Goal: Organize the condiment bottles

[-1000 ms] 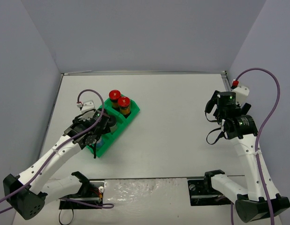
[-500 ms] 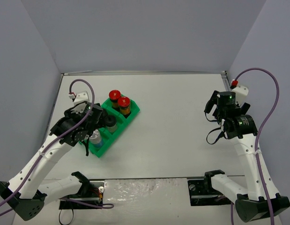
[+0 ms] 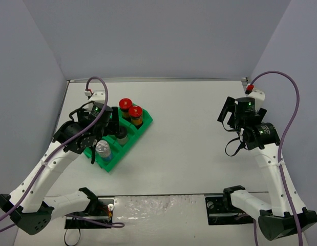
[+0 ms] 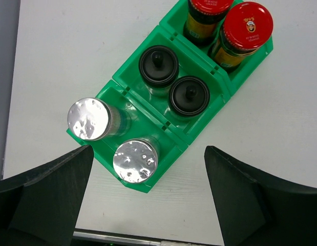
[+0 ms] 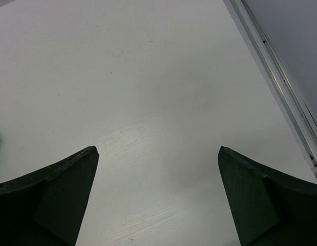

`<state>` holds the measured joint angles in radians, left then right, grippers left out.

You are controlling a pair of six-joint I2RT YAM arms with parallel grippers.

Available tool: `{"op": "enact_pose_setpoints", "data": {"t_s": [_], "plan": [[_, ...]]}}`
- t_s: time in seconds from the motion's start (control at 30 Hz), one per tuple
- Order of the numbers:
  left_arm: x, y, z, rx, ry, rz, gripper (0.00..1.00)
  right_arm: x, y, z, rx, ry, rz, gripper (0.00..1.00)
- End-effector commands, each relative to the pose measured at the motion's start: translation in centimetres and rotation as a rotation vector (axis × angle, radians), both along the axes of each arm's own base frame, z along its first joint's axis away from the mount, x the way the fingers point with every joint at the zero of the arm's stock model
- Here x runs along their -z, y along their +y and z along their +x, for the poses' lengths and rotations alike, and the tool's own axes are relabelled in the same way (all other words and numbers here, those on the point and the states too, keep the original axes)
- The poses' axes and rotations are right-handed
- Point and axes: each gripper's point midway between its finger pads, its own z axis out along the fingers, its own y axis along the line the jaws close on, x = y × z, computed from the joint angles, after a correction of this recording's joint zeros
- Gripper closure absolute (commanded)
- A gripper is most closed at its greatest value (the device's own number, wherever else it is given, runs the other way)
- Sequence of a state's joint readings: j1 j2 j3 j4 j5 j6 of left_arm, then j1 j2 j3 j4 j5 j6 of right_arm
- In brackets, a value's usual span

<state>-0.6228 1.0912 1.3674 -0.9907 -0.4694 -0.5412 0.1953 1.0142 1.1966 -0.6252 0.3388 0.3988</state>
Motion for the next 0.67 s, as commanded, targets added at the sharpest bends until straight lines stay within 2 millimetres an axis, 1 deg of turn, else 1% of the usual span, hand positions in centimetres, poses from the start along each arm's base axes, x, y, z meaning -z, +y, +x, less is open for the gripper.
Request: {"op": "enact_pose_setpoints", "data": {"t_s": [0.0,0.13,0.33,0.47,0.63], "plan": [[-2.9,-1.8,1.4,0.083,-0.075,-0.035,0.13,-3.2,2.6,2.0,-0.093,-0.113,0.056,0.00],[-3.1,-2.9,1.9,0.119,-0.076,-0.053,0.13,-3.5,4.0,2.8,-0.130,-0.114,0.074,0.00],[-3.3,-3.5,2.3,0.147,-0.080,-0.055,0.13,-4.6,6.6,3.8,-0.185,-0.148,0.111,0.00],[-3.2,-3.7,2.3,0.158,-0.076,-0.054,0.13,-5.7,7.4,4.3,-0.204,-0.179,0.127,0.00],[-3.2,-3.7,2.2,0.163,-0.075,-0.059,0.13,-6.2,7.8,4.5,-0.217,-0.188,0.125,0.00]]}}
